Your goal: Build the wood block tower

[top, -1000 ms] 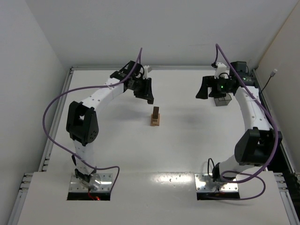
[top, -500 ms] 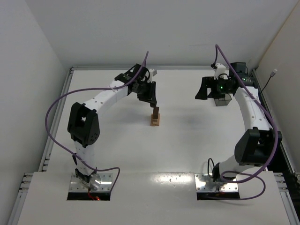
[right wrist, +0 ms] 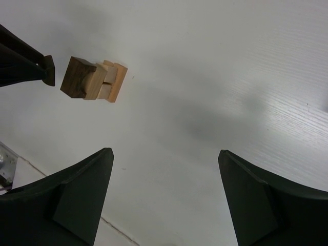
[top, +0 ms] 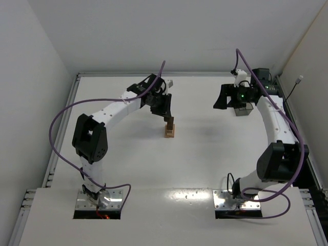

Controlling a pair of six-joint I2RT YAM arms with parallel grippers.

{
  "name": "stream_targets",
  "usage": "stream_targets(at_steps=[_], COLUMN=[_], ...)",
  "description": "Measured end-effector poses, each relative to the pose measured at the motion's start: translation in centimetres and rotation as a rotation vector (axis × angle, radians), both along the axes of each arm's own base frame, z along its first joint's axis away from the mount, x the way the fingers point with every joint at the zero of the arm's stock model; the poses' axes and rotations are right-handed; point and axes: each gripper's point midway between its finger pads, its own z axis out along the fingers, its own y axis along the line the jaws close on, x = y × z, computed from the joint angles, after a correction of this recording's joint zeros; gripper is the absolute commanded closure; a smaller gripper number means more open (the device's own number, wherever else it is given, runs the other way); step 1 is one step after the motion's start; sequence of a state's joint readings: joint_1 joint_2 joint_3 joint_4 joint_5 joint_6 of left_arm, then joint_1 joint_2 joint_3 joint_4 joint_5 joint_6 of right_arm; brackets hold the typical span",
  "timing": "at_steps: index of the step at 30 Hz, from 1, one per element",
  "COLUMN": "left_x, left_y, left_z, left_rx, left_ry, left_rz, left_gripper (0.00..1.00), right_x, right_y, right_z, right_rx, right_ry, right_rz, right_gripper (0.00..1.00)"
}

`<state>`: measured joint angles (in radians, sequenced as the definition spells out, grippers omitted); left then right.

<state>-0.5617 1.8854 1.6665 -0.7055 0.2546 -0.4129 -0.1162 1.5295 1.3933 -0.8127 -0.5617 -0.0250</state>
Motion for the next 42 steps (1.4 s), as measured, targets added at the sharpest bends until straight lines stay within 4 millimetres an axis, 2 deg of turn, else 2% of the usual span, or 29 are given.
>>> stream_targets(at_steps=[6,13,42], left_x=[-0.4,-1.0,-1.4], left_y=[0.2,-0.5,-1.0], left_z=[-0.5,-0.1,-0.1], left_rx=[0.014,0.012,0.013], left_ry=[0.01,0.001,0.0], left_rz=[0.002,-0.019,-0.033], left_gripper=[1.0,1.0,1.0], right_x=[-0.1,-0.2,-0.2], right_y=[0.0,0.3,0.2], right_z=[-0.2,-0.1,-0.3], right_rx=[0.004,0.02,0.033], right_ry=[0.007,0.01,0.015], right_rz=[-0.004,-0.001,-0.009], right_gripper=[0.19,0.19,0.23])
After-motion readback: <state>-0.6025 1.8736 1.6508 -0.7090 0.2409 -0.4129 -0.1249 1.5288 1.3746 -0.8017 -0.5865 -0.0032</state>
